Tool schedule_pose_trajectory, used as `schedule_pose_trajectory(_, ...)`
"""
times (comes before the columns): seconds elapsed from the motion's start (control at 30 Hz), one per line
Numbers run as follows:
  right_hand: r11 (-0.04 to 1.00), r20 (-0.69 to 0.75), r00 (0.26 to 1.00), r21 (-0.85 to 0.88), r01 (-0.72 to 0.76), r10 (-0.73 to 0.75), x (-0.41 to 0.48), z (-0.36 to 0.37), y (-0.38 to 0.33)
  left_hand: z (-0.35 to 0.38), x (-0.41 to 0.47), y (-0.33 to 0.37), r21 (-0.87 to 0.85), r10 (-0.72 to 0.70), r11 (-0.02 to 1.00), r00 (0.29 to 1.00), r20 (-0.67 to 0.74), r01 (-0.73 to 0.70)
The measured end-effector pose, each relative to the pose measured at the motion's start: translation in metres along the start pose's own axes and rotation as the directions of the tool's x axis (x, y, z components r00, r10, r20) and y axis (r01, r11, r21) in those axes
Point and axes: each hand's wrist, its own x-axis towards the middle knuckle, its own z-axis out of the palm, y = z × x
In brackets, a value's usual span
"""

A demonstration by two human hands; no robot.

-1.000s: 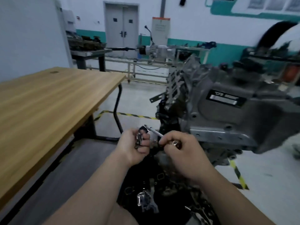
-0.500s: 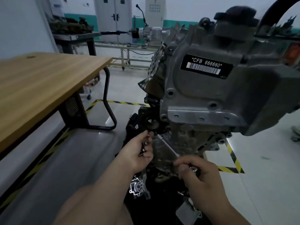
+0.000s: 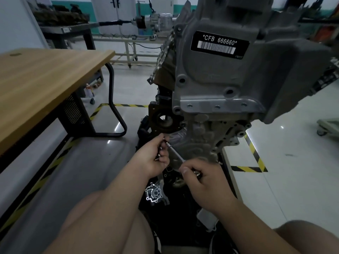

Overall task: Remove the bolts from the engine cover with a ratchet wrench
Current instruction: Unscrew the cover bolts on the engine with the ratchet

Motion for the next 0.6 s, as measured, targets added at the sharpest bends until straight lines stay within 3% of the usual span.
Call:
schedule_pose_trajectory(0.2, 0.958, 0.066, 0.991, -0.258, 0.128, -0.115, -0.008, 0.007, -0.005, 0.004, 0.009, -0.01, 0.037, 0.006, 0.999, 0.998, -0.066, -0.004)
schedule_pose_trajectory(0.37, 0.913, -0.035, 0.999, -0.407, -0.036, 0.024, -0.017, 0.012, 0.001, 0.024, 0.014, -0.008, 0.002, -0.005, 1.0, 1.0, -0.019, 0.005)
schedule_pose_trajectory(0.47, 0.931, -0.161, 0.978, -0.317, -0.179, 0.133, -0.022, 0.01, 0.005, 0.04, 0.013, -0.011, -0.029, -0.005, 1.0, 1.0, 0.026, 0.006)
schedule_pose_trajectory(0.6, 0.902, -0.242, 0.876, -0.006, -0.431, 0.417, -0.022, 0.009, 0.012, 0.051, 0.014, -0.017, 0.022, 0.019, 1.0, 1.0, 0.003, -0.019)
